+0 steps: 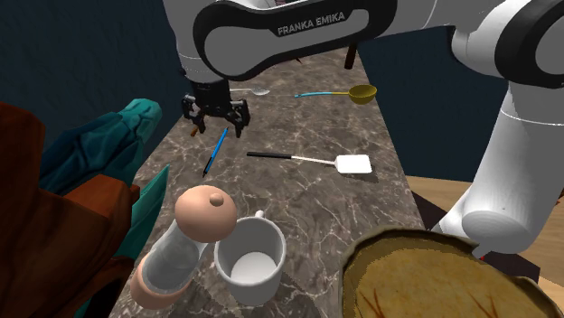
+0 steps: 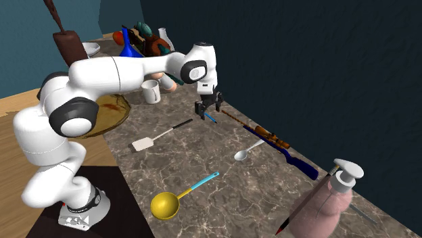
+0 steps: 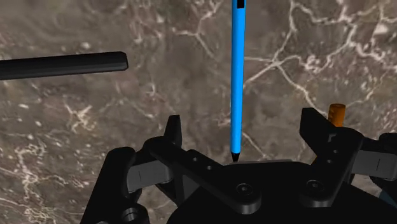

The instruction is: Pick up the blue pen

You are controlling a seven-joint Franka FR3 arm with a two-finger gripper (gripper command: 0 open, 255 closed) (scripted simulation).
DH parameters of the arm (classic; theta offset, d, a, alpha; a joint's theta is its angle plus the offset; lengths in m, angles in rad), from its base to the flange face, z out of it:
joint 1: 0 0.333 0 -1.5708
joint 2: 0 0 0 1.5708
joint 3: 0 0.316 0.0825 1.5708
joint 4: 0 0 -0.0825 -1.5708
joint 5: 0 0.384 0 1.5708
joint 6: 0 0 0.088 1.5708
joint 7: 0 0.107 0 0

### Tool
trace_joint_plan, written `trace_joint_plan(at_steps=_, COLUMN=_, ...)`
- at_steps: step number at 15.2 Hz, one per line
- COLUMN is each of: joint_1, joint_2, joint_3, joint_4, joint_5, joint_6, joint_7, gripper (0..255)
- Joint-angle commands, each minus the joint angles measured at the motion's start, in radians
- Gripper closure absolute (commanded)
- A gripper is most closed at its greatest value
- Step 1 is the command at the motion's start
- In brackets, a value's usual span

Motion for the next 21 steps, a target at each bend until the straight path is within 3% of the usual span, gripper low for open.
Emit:
trace_joint_plan(at_steps=1, joint_1=-0.001, joint_2=-0.002, joint_3=0.000, joint_4=-0.008, joint_5=0.001, joint_6=0.007, joint_7=0.001, gripper=255)
trace_joint_plan(at_steps=10, joint_1=-0.001, joint_2=-0.001, joint_3=0.000, joint_4=-0.007, joint_5=0.000, joint_6=0.006, joint_7=0.001, gripper=255)
trace_joint_plan(at_steps=21, joint_1=0.020, joint_2=0.006, joint_3=0.006, joint_4=0.151, joint_5=0.002, joint_6=-0.143, joint_7=-0.016, gripper=255)
